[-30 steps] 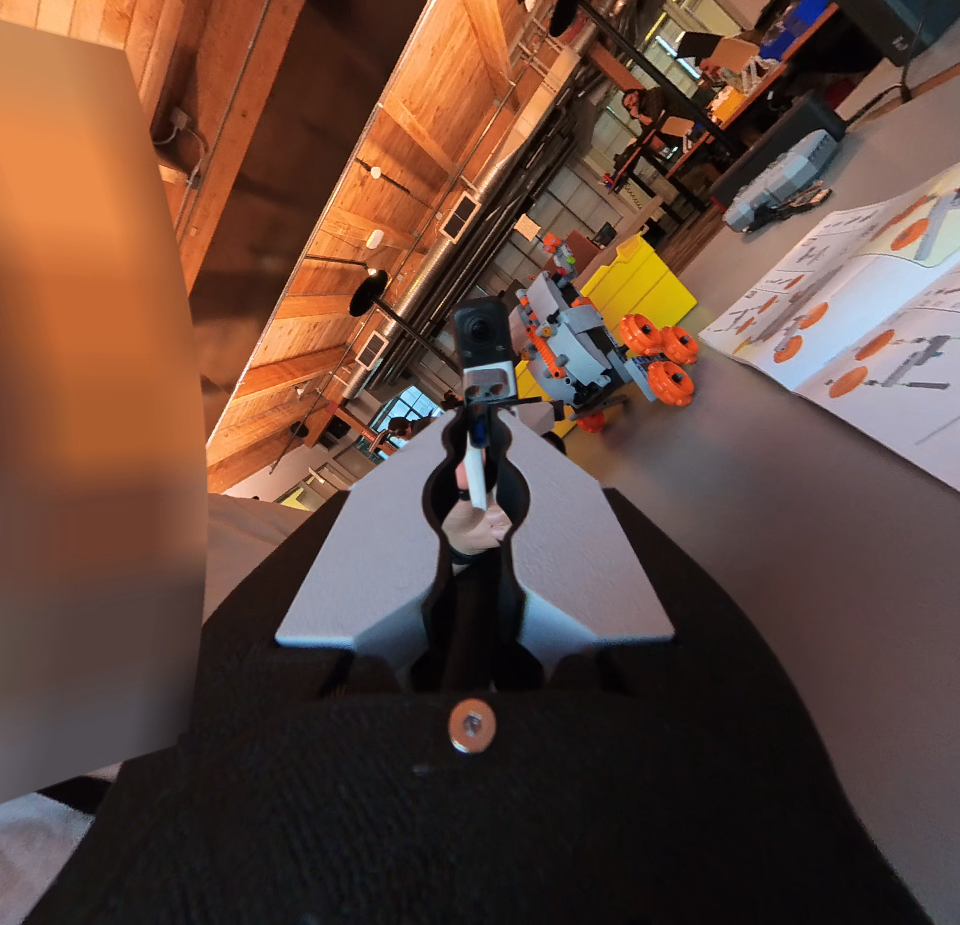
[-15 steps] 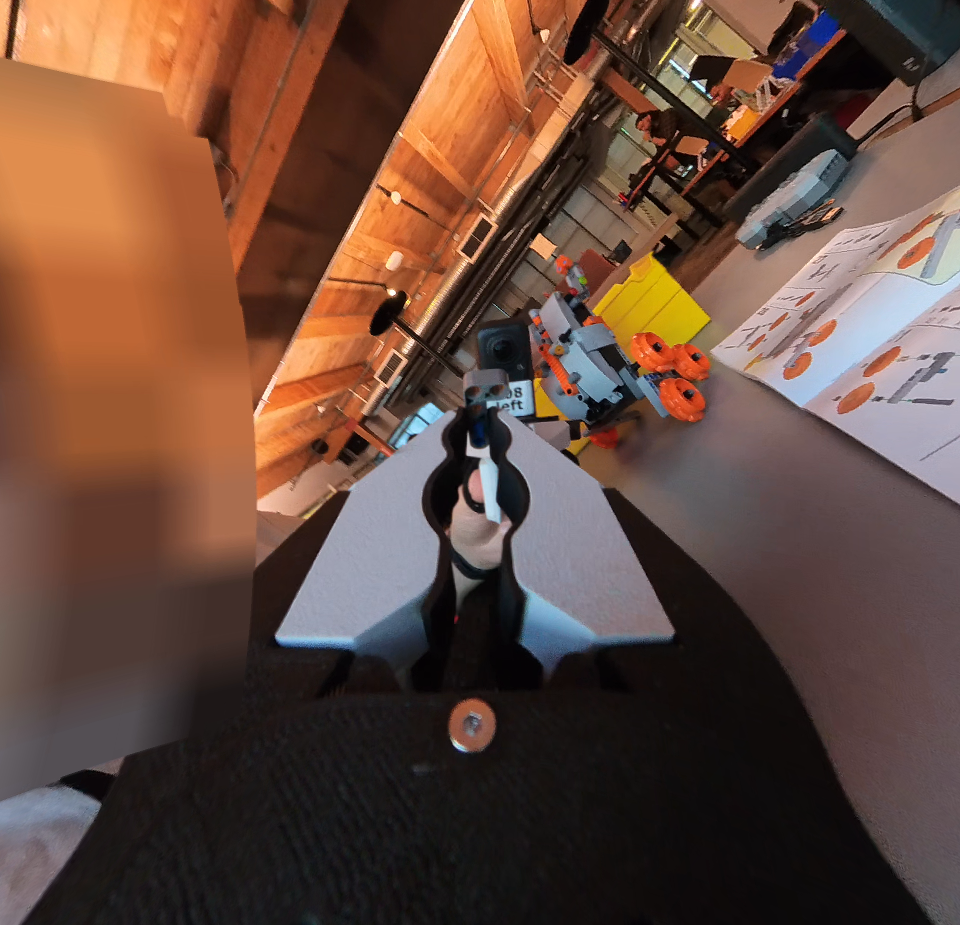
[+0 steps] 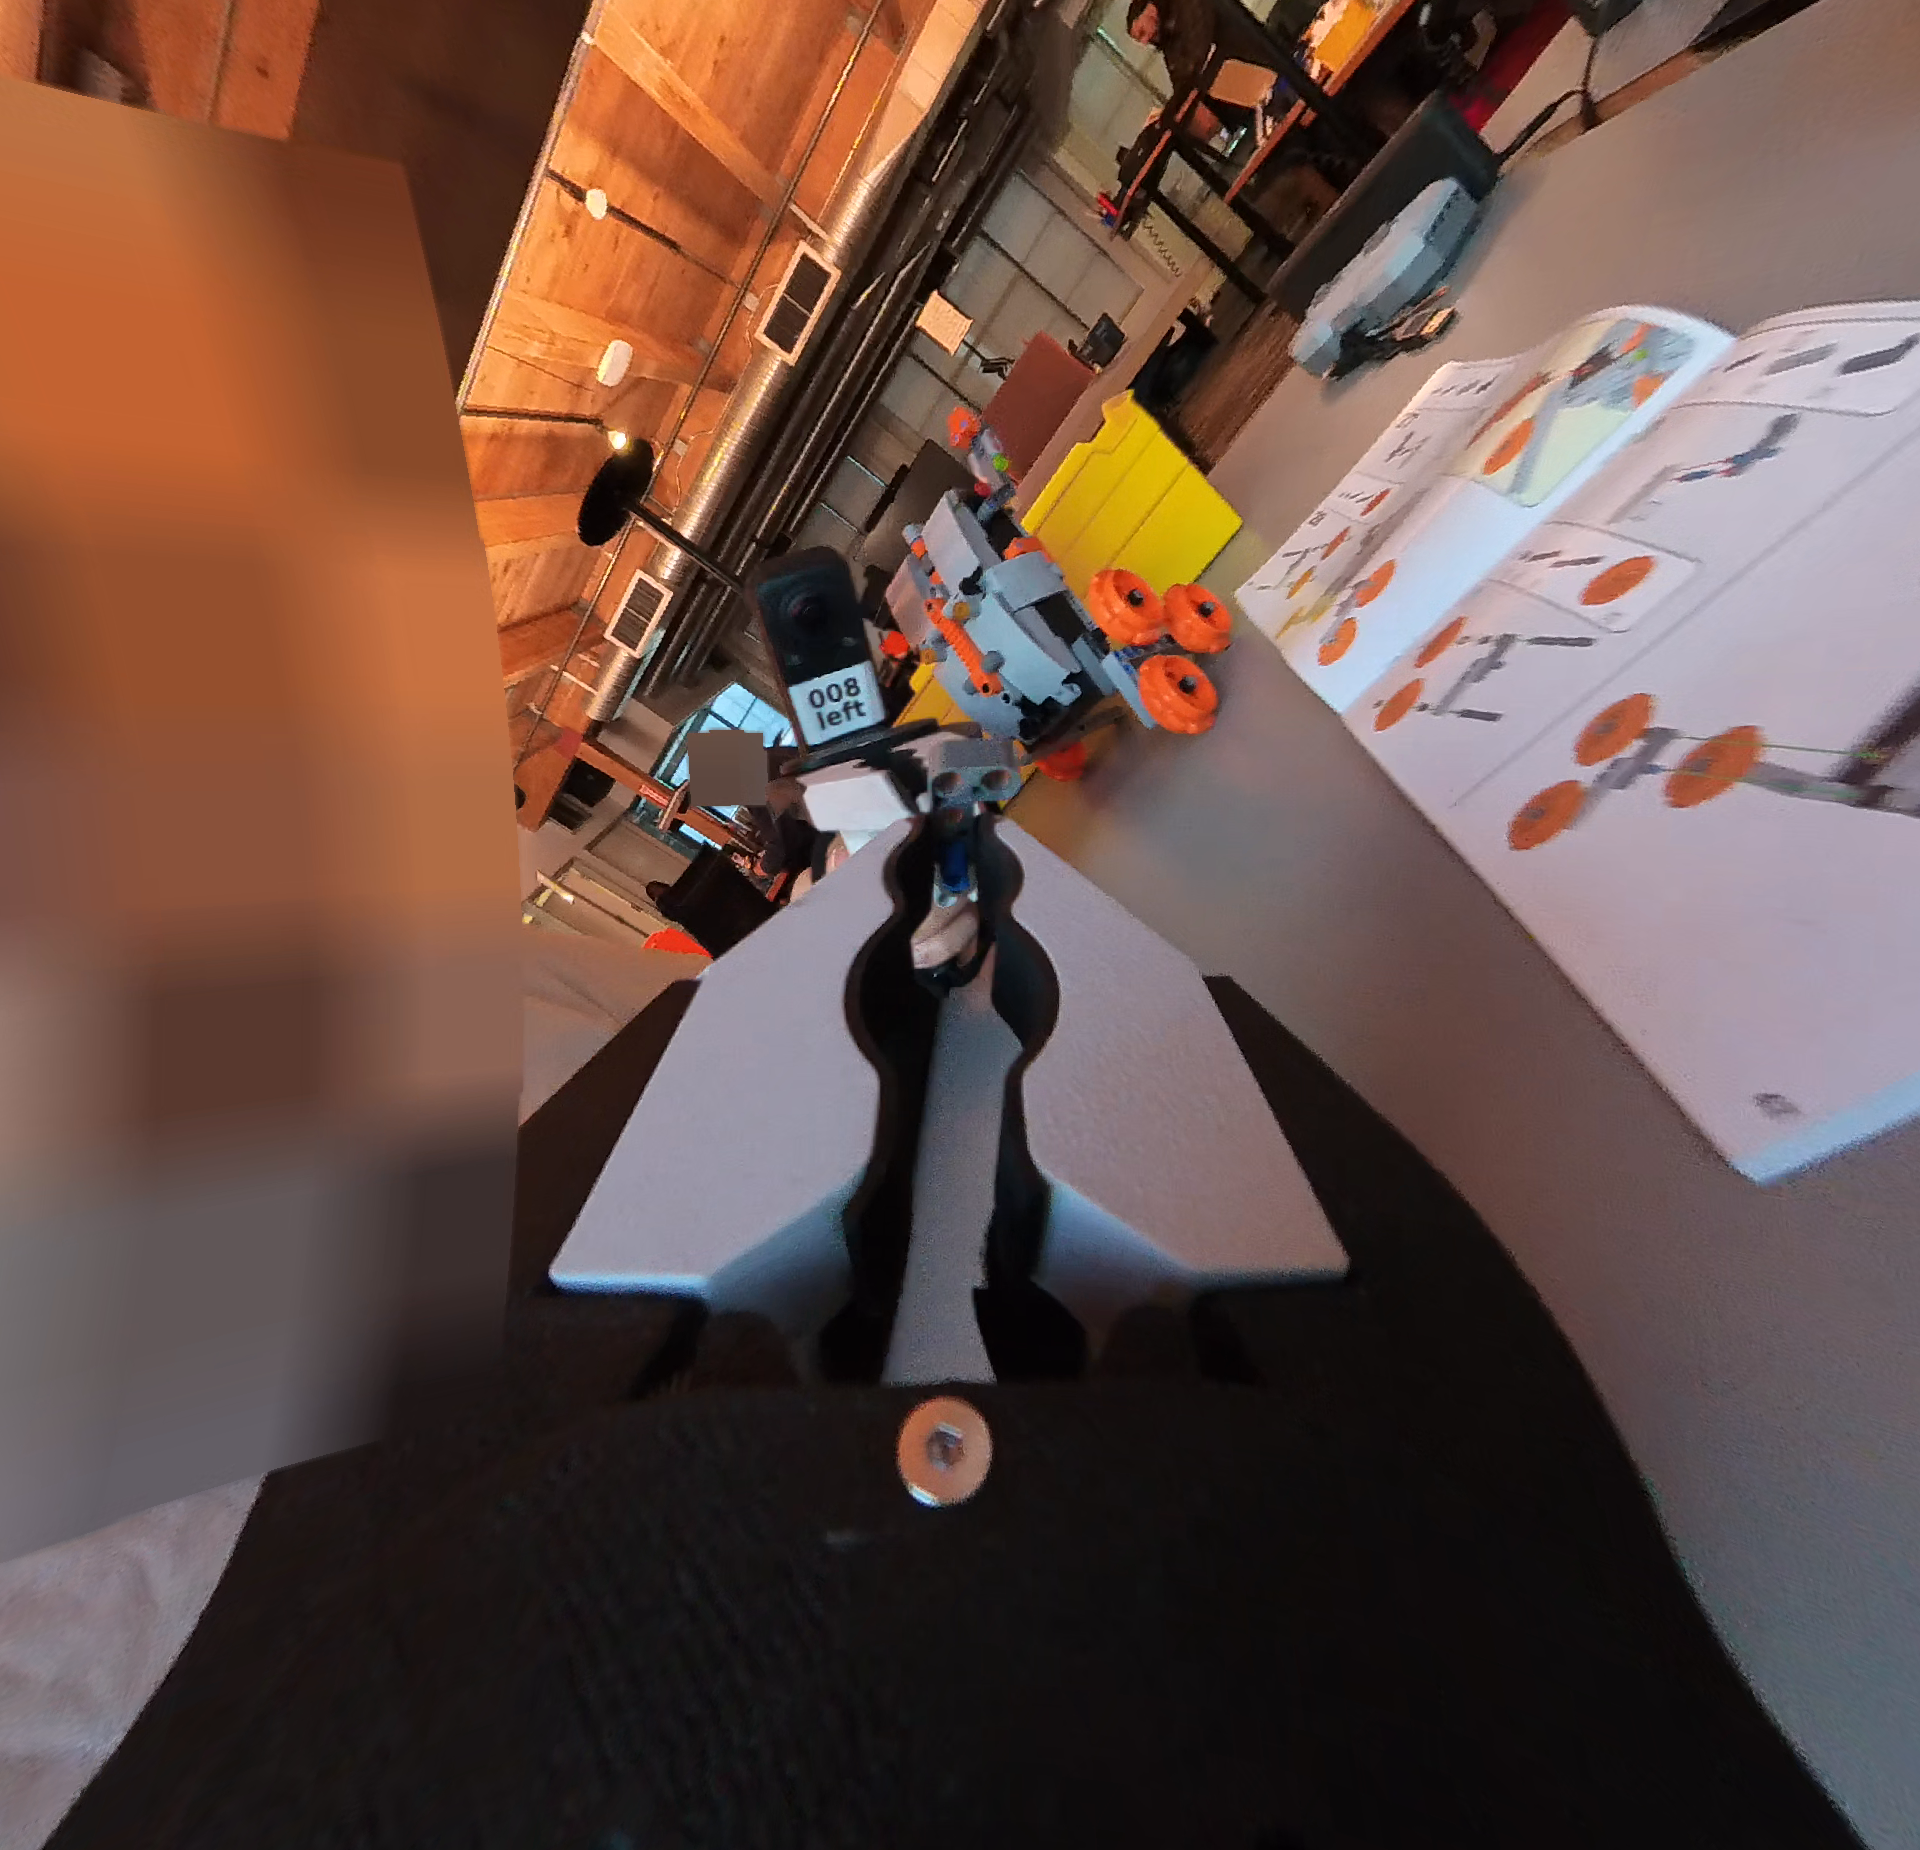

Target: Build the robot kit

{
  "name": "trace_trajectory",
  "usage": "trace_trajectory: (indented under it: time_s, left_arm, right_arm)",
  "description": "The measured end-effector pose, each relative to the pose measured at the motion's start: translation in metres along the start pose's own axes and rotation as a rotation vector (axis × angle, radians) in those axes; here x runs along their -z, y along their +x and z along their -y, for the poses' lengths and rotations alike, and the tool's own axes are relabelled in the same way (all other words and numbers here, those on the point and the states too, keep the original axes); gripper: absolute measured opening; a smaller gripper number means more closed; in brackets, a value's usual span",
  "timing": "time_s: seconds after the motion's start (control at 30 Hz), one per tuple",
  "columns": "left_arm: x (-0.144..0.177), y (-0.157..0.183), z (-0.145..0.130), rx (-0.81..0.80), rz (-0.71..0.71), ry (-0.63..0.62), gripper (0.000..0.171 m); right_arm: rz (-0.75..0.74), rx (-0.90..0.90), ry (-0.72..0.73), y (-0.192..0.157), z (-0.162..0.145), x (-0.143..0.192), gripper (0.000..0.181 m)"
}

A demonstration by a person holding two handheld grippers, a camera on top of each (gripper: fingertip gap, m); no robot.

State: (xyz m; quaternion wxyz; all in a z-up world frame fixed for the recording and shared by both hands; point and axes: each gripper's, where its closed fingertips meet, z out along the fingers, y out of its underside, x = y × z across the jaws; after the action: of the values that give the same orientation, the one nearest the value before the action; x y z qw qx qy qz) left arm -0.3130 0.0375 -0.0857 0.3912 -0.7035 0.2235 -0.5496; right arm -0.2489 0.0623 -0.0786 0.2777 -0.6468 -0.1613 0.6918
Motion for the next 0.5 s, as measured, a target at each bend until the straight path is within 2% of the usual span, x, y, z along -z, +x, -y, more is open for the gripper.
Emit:
trace_trajectory:
  time_s: [0.27,0.5]
  left_arm:
    - [-0.002,-0.004,-0.007,-0.113,0.057,-0.056,0.005]
    - [-0.003,-0.012,-0.013,-0.106,0.074,-0.086,0.005]
  right_arm:
    - [0.033,-0.032,-0.029,0.01,0.0,0.005,0.007]
    - [-0.013,-0.019,-0.065,0.021,-0.01,0.002,0.007]
